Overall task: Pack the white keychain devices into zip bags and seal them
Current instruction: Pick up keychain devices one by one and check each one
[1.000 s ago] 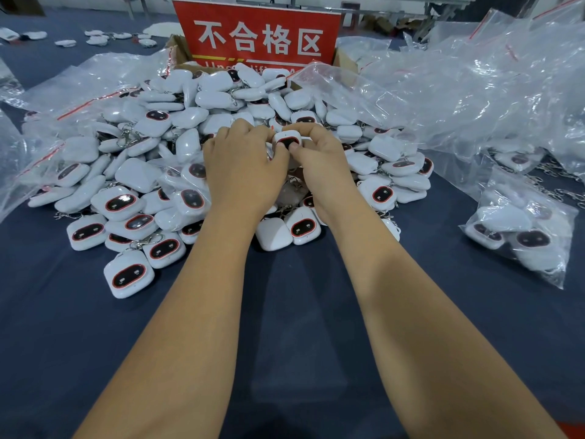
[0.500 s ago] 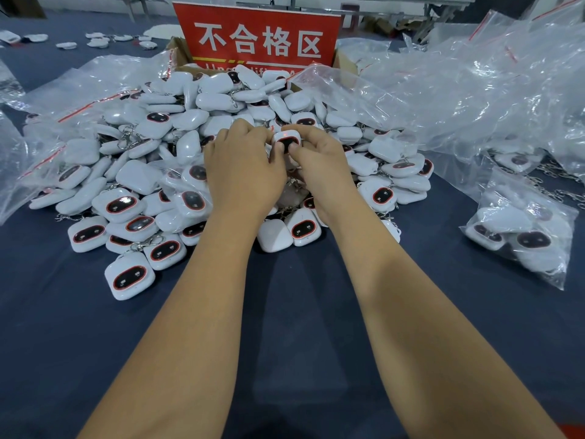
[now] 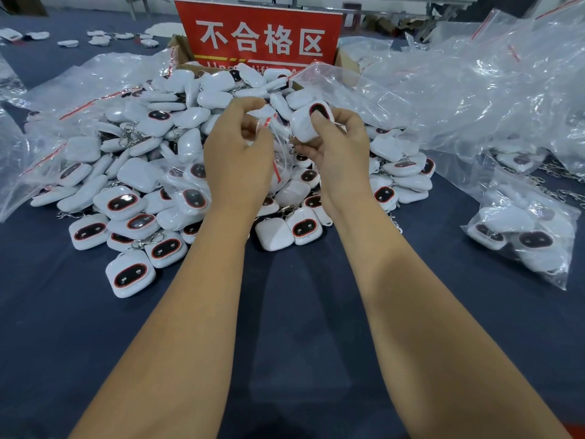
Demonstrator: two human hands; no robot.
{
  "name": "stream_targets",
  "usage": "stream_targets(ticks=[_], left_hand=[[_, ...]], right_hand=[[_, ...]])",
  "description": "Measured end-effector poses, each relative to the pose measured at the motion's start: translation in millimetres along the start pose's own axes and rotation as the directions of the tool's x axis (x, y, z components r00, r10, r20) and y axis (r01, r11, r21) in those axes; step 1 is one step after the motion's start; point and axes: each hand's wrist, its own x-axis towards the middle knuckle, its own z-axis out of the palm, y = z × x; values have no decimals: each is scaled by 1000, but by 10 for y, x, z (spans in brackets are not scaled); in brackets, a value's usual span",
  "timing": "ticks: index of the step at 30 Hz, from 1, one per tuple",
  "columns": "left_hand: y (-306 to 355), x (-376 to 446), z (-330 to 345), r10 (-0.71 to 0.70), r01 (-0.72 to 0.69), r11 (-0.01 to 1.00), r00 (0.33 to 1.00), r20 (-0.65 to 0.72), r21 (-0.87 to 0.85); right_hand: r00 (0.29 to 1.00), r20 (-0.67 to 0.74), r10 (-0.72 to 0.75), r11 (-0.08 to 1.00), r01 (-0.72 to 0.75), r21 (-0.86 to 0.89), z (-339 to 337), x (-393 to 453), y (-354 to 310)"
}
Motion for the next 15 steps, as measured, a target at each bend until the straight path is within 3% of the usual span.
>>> stream_targets(ticks=[2,4,7,12,15], left_hand=[[9,-5,4,-4,4,999,1000,-3,-32],[23,-7,5,-3,3,999,1000,-10,-51],[48,-12,-8,21,-23,996,999,-32,-89],[107,-44,-26,158,-164,984,984,-79,-70],[119,-69,-24,268,-275,960,956,-115,-49]], right_hand=[[998,52,43,987,-51,153,19,3,-13],[995,93,45,988,-58,144,40,-18,12],[994,106,-4,996,13,-86,70,-77,87],[979,166,-116,908,173,-383,106,-125,113],[976,210,-49,875,143,-462,163,-146,140]])
